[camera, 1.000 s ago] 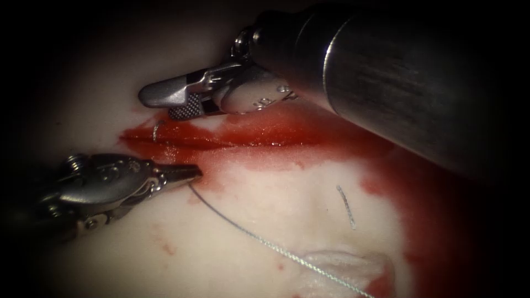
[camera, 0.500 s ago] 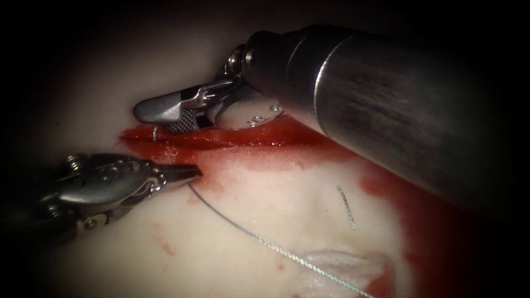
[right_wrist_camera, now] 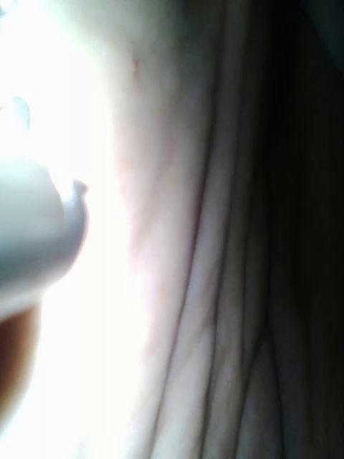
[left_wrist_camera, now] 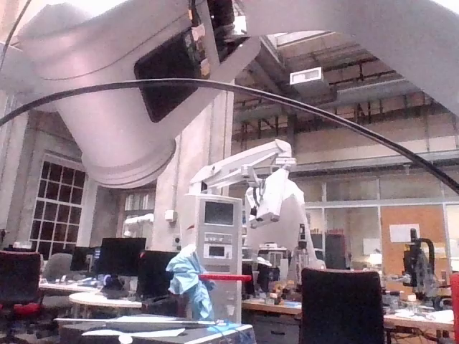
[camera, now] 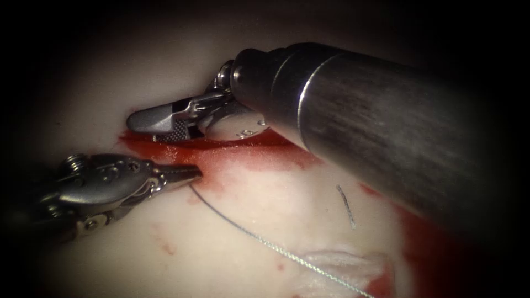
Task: Wound Closure
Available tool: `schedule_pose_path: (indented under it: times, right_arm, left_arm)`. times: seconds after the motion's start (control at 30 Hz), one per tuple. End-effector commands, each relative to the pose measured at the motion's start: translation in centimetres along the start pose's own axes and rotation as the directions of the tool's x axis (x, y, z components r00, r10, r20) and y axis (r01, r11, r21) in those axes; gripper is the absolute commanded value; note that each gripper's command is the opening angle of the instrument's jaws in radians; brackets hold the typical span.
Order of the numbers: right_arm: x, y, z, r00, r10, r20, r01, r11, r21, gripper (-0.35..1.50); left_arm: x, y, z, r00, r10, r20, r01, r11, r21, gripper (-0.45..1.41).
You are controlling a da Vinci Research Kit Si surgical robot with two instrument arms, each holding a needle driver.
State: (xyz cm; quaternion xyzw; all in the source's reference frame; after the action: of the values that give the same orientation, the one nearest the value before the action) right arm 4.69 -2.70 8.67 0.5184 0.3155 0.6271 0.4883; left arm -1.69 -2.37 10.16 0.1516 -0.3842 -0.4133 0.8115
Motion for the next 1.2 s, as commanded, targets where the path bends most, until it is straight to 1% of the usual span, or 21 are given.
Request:
schedule_pose_path:
  times: [0.03,0.07,0.1,0.13,0.17,0.2,0.23,0.27,0.3,0.33,0.57,0.73,0.83,0.87,0.93,1.17,1.2]
  right_arm:
    - [0.14,-0.07,0.09,1.0,-0.003,-0.007,0.003,1.0,0.003,0.84]
    - [0.15,-0.07,0.1,1.0,-0.002,-0.009,0.002,1.0,0.003,0.84]
    - [0.15,-0.08,0.11,1.0,-0.002,-0.01,0.002,1.0,0.003,0.78]
    - [0.15,-0.08,0.11,1.0,-0.002,-0.01,0.002,1.0,0.003,0.78]
    - [0.16,-0.08,0.12,1.0,-0.001,-0.011,0.001,1.0,0.003,0.52]
    - [0.16,-0.08,0.12,1.0,-0.001,-0.011,0.001,1.0,0.003,0.52]
    - [0.18,-0.08,0.14,1.0,0.0,-0.015,0.0,1.0,0.002,0.14]
    - [0.18,-0.08,0.15,1.0,0.0,-0.016,0.0,1.0,0.002,-0.05]
    - [0.19,-0.08,0.15,1.0,0.0,-0.016,0.0,1.0,0.002,-0.16]
    - [0.19,-0.08,0.14,1.0,0.0,-0.016,0.0,1.0,0.002,-0.33]
    - [0.2,-0.07,0.12,1.0,0.0,-0.016,0.0,1.0,0.002,-0.35]
    - [0.28,-0.08,0.1,0.999,0.006,-0.036,-0.006,1.0,0.004,-0.35]
    - [0.31,-0.1,0.09,0.999,0.011,-0.05,-0.01,1.0,0.016,-0.35]
    - [0.33,-0.12,0.09,0.998,0.017,-0.062,-0.014,0.999,0.038,-0.35]
    - [0.36,-0.16,0.08,0.998,0.023,-0.065,-0.02,0.999,0.049,-0.35]
    - [0.3,-0.22,-0.05,0.998,0.029,-0.049,-0.026,0.998,0.065,-0.35]
    - [0.27,-0.19,-0.06,0.999,0.024,-0.045,-0.022,0.999,0.049,-0.35]
  left_arm:
    - [-0.12,0.02,0.03,1.0,0.002,0.006,-0.002,1.0,-0.001,-0.45]
    - [-0.12,0.02,0.03,1.0,0.003,0.006,-0.003,1.0,-0.001,-0.45]
    - [-0.12,0.02,0.03,1.0,0.003,0.006,-0.003,1.0,-0.001,-0.45]
    - [-0.12,0.02,0.03,1.0,0.003,0.006,-0.003,1.0,-0.001,-0.45]
    - [-0.12,0.02,0.04,1.0,0.002,0.006,-0.002,1.0,-0.001,-0.45]
    - [-0.12,0.02,0.04,1.0,0.002,0.006,-0.002,1.0,-0.001,-0.45]
    - [-0.13,0.02,0.04,1.0,0.002,0.006,-0.002,1.0,-0.001,-0.45]
    - [-0.13,0.02,0.04,1.0,0.002,0.006,-0.002,1.0,-0.001,-0.45]
    - [-0.13,0.02,0.04,1.0,0.002,0.006,-0.002,1.0,-0.001,-0.45]
    - [-0.13,0.02,0.04,1.0,0.002,0.006,-0.002,1.0,-0.001,-0.45]
    - [-0.12,0.02,0.04,1.0,-0.003,0.007,0.003,1.0,-0.001,-0.45]
    - [-0.12,0.02,0.04,1.0,-0.003,0.007,0.003,1.0,-0.001,-0.45]
    - [-0.12,0.02,0.04,1.0,-0.003,0.007,0.003,1.0,-0.001,-0.45]
    - [-0.12,0.02,0.04,1.0,-0.003,0.007,0.003,1.0,-0.002,-0.45]
    - [-0.12,0.02,0.04,1.0,-0.003,0.007,0.003,1.0,-0.001,-0.45]
    - [-0.12,0.02,0.04,1.0,-0.003,0.007,0.003,1.0,-0.001,-0.45]
    - [-0.12,0.02,0.04,1.0,-0.003,0.007,0.003,1.0,-0.001,-0.45]
